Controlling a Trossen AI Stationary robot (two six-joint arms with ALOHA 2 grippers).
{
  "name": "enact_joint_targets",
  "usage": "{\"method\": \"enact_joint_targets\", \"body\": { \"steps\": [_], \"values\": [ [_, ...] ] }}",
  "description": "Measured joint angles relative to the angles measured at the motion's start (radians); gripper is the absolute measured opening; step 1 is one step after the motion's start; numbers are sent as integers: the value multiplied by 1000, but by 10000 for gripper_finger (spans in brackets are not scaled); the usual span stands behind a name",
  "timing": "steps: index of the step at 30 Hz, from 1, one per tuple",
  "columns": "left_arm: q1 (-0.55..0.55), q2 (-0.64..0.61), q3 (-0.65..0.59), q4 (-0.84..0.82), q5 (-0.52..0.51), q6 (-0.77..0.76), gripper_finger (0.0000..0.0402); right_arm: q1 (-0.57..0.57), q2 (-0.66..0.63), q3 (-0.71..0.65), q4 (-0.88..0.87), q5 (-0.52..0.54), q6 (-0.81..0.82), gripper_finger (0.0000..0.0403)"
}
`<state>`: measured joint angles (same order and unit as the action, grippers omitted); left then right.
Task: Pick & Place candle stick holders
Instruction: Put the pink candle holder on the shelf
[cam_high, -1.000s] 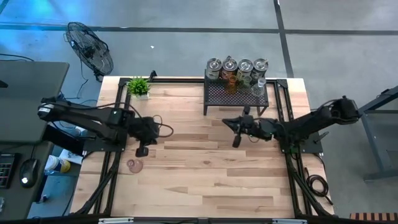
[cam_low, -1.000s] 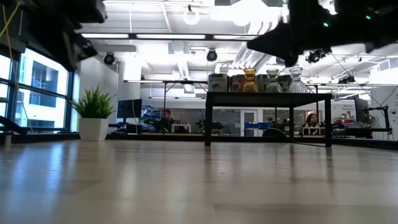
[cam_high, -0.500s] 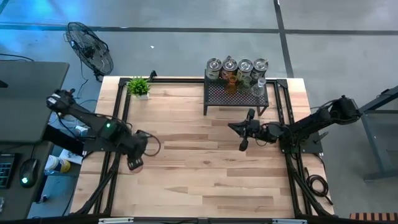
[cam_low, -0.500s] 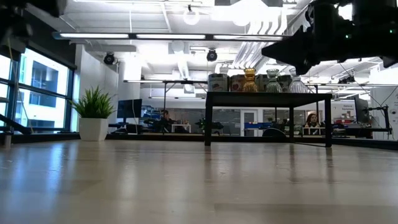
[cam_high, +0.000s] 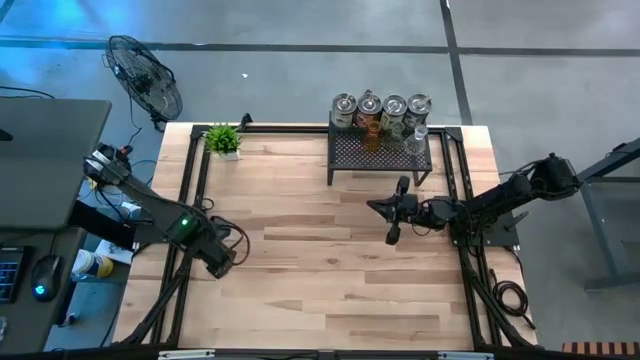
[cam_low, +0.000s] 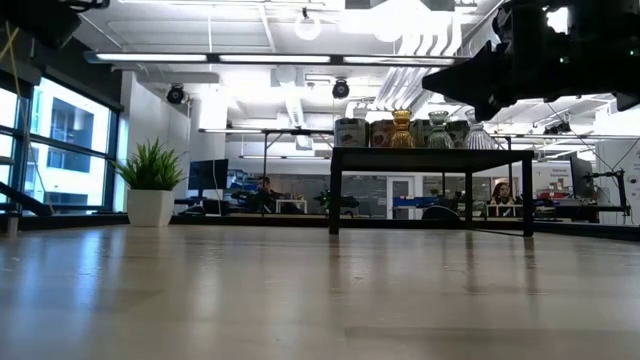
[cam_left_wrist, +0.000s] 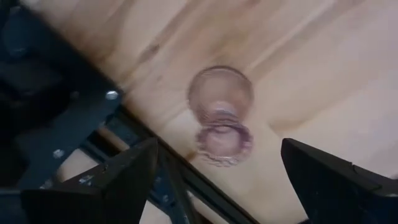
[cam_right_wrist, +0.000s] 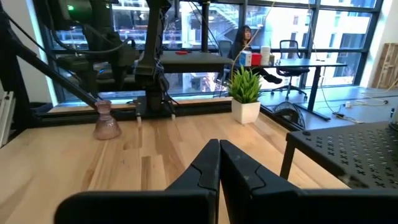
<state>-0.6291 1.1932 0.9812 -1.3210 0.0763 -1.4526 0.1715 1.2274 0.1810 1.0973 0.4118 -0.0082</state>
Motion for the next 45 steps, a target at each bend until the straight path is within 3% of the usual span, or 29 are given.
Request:
{"method": "enact_joint_targets", "body": {
  "steps": [8, 17, 29, 33, 39, 45],
  "values": [
    [0, 17, -20, 14, 3, -37, 336, 0, 0, 0, 0, 0, 0, 0],
    [0, 17, -164, 217, 101, -36, 328, 0, 1, 0, 0, -3, 0, 0],
    [0, 17, -169, 220, 108, -13, 184, 0, 1, 0, 0, -3, -17, 0],
    [2, 17, -127, 221, 78, 30, 167, 0, 1, 0, 0, -3, -18, 0],
    [147, 21, -34, 222, 4, 216, 167, 0, 1, 0, 0, -3, -18, 0],
    [452, 149, 81, 314, -99, 675, 167, 0, 1, 0, 10, -3, -19, 0]
  ]
}}
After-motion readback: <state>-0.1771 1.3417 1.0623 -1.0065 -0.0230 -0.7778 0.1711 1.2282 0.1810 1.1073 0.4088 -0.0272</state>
